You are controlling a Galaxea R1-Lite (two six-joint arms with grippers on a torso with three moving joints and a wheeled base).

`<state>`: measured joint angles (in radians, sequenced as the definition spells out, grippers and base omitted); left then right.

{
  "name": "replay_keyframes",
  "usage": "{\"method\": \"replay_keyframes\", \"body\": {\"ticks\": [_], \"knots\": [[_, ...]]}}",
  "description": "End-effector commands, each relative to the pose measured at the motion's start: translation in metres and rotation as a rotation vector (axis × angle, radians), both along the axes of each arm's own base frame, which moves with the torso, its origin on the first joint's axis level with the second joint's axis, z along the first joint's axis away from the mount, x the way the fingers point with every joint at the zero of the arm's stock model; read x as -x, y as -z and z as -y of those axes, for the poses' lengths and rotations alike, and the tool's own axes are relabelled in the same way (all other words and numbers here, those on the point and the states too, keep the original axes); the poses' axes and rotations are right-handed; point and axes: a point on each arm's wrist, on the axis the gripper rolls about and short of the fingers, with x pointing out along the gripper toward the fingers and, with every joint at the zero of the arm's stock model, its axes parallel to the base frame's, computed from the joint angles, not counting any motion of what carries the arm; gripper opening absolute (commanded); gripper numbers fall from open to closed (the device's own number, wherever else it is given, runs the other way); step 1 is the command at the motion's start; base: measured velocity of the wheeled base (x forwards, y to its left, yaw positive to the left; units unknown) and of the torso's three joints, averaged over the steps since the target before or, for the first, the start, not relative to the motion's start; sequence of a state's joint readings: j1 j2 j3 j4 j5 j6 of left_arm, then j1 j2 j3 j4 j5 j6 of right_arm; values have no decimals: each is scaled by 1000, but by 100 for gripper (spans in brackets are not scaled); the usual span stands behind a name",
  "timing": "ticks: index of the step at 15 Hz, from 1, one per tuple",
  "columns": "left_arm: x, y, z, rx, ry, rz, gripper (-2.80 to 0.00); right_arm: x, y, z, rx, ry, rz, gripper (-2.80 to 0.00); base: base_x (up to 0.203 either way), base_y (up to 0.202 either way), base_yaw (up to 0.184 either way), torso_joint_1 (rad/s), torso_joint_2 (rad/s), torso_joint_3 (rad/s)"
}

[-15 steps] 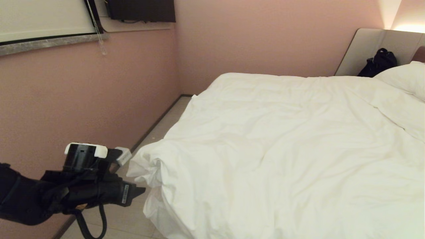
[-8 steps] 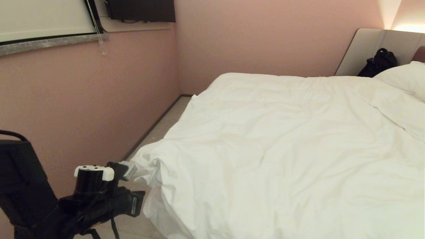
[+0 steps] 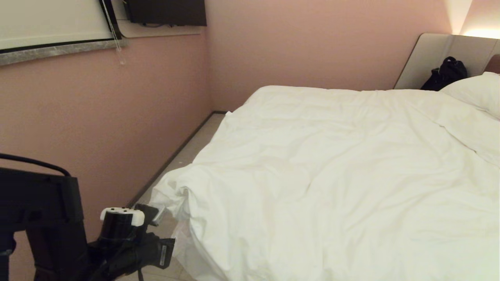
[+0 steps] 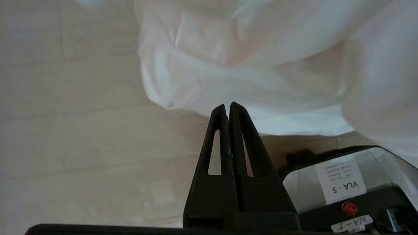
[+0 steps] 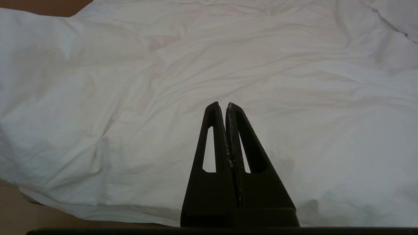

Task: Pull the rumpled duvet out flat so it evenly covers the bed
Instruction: Flatten the corners of the folded blanket

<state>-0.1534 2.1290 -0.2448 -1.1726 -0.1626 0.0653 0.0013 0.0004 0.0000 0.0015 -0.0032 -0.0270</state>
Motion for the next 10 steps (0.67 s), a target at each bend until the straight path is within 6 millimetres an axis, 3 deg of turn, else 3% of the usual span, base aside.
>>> {"method": "replay_keyframes", "body": {"ticks": [1, 6, 10], "knots": [[-2, 13, 0, -3, 1, -30, -280, 0, 0, 0, 1, 0, 2, -280, 0, 0, 0, 0, 0, 0], [-11, 38, 14, -32, -4, 47, -280, 0, 0, 0, 1, 0, 1, -280, 0, 0, 0, 0, 0, 0], [-11, 42, 22, -30, 6, 110, -280, 0, 0, 0, 1, 0, 0, -280, 0, 0, 0, 0, 0, 0]]}}
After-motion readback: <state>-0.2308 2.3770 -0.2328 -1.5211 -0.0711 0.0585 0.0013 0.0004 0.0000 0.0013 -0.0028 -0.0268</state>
